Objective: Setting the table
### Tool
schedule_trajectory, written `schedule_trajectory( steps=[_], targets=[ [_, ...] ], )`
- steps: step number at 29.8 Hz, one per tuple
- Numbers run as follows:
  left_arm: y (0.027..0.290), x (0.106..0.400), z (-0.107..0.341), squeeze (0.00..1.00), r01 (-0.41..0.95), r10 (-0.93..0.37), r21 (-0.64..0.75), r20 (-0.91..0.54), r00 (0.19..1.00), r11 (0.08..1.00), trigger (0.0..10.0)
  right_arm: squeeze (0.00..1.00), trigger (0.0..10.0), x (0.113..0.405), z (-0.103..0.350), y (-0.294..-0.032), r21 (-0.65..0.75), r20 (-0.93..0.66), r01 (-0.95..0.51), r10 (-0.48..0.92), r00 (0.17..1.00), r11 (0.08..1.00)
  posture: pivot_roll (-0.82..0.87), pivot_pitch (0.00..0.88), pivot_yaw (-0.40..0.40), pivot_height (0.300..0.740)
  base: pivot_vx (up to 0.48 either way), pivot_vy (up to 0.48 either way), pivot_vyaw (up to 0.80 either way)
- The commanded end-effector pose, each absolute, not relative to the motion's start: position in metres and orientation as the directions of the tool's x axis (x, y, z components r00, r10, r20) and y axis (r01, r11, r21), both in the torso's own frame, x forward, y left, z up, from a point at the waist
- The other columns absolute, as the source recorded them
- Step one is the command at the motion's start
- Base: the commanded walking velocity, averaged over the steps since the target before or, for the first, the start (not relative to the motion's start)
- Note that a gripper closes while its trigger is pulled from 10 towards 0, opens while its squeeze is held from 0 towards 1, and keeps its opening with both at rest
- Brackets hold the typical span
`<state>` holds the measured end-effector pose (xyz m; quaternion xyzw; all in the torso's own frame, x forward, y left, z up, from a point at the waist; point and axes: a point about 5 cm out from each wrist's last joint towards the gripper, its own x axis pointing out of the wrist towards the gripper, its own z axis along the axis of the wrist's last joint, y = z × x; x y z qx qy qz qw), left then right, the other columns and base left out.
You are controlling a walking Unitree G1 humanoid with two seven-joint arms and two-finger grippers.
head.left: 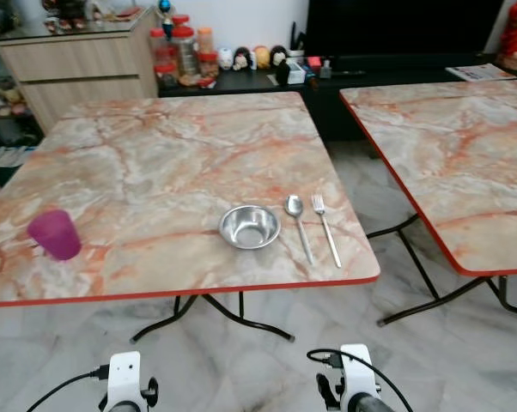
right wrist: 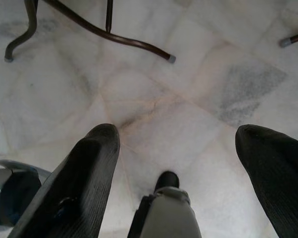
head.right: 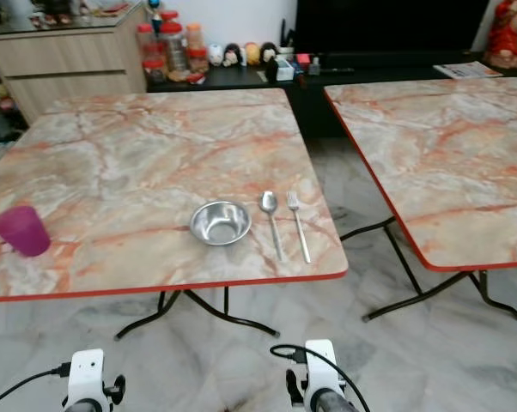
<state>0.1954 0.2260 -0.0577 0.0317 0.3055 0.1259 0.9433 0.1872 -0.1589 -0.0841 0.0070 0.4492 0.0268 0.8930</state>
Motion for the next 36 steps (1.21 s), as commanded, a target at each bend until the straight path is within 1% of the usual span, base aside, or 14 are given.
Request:
schedule_trajectory(
  steps=[1, 5, 7, 13, 16, 18, 19, 21, 24, 27, 30, 32, 33, 36],
  targets=[
    [0.231, 0.197, -0.048, 1.0, -0.238, 0.276, 0.14, -0.484, 0.83, 0.961, 10.0, 0.0, 10.0, 0.187, -0.084, -0.16, 0.033, -0.803, -0.043, 0.052, 0.594, 0.999, 0.09, 0.0, 0.003, 0.709, 0.0, 0.0, 0.0],
    [0.24, 0.187, -0.035, 1.0, -0.295, 0.333, 0.157, -0.376, 0.865, 0.943, 10.0, 0.0, 10.0, 0.186, -0.085, -0.159, 0.034, -0.804, -0.047, 0.056, 0.593, 0.998, 0.12, 0.0, -0.004, 0.709, 0.0, 0.0, 0.0],
    [0.24, 0.187, -0.035, 1.0, -0.295, 0.333, 0.157, -0.376, 0.865, 0.943, 10.0, 0.0, 10.0, 0.186, -0.085, -0.159, 0.034, -0.804, -0.047, 0.056, 0.593, 0.998, 0.12, 0.0, -0.004, 0.709, 0.0, 0.0, 0.0],
    [0.245, 0.165, 0.01, 1.0, -0.364, 0.392, 0.193, -0.137, 0.91, 0.911, 10.0, 0.0, 10.0, 0.192, -0.082, -0.154, 0.045, -0.795, -0.067, 0.076, 0.602, 0.997, 0.15, 0.0, -0.017, 0.709, 0.0, 0.0, 0.0],
    [0.244, 0.164, 0.013, 1.0, -0.365, 0.392, 0.193, -0.127, 0.911, 0.911, 10.0, 0.0, 10.0, 0.193, -0.081, -0.154, 0.046, -0.794, -0.068, 0.077, 0.604, 0.997, 0.15, 0.0, -0.017, 0.709, 0.0, 0.0, 0.0],
    [0.231, 0.186, 0.05, 1.0, -0.322, 0.323, 0.166, 0.02, 0.946, 0.932, 10.0, 0.0, 10.0, 0.195, -0.081, -0.154, 0.045, -0.791, -0.077, 0.082, 0.606, 0.996, 0.16, 0.0, -0.026, 0.709, 0.0, 0.0, 0.0],
    [0.224, 0.199, 0.069, 0.0, -0.295, 0.285, 0.142, 0.085, 0.955, 0.945, 10.0, 0.0, 10.0, 0.195, -0.08, -0.153, 0.045, -0.79, -0.08, 0.084, 0.607, 0.996, 0.16, 0.0, -0.025, 0.709, 0.0, 0.0, 0.0],
    [0.212, 0.217, 0.092, 0.0, -0.243, 0.225, 0.112, 0.155, 0.962, 0.963, 10.0, 0.0, 10.0, 0.196, -0.08, -0.153, 0.045, -0.79, -0.082, 0.086, 0.607, 0.996, 0.16, 0.0, -0.025, 0.709, 0.0, 0.0, 0.0],
    [0.2, 0.234, 0.105, 0.0, -0.167, 0.15, 0.084, 0.173, 0.973, 0.982, 10.0, 0.0, 10.0, 0.196, -0.08, -0.152, 0.047, -0.79, -0.08, 0.086, 0.608, 0.996, 0.15, 0.0, -0.02, 0.709, 0.0, 0.0, 0.0],
    [0.172, 0.26, 0.123, 0.0, -0.023, 0.018, 0.023, 0.201, 0.979, 0.999, 10.0, 0.0, 10.0, 0.196, -0.08, -0.152, 0.046, -0.787, -0.068, 0.078, 0.612, 0.997, 0.13, 0.0, -0.009, 0.709, 0.0, 0.0, 0.0],
    [0.154, 0.274, 0.13, 0.0, 0.057, -0.051, -0.02, 0.214, 0.976, 0.998, 10.0, 0.0, 10.0, 0.196, -0.08, -0.154, 0.041, -0.785, -0.06, 0.07, 0.615, 0.997, 0.1, 0.0, 0.004, 0.709, 0.0, 0.0, 0.0],
    [0.154, 0.274, 0.13, 0.0, 0.057, -0.051, -0.02, 0.214, 0.976, 0.998, 10.0, 0.0, 10.0, 0.196, -0.08, -0.154, 0.041, -0.785, -0.06, 0.07, 0.615, 0.997, 0.1, 0.0, 0.004, 0.709, 0.0, 0.0, 0.0],
    [0.141, 0.281, 0.136, 0.0, 0.113, -0.1, -0.048, 0.209, 0.973, 0.992, 10.0, 0.0, 10.0, 0.195, -0.08, -0.157, 0.038, -0.786, -0.046, 0.058, 0.616, 0.998, 0.09, 0.0, 0.009, 0.709, 0.0, 0.0, 0.0],
    [0.126, 0.292, 0.141, 0.0, 0.172, -0.154, -0.087, 0.182, 0.971, 0.981, 10.0, 0.0, 10.0, 0.193, -0.081, -0.161, 0.033, -0.788, -0.028, 0.043, 0.614, 0.999, 0.09, 0.0, 0.009, 0.709, 0.0, 0.0, 0.0]
  ],
)
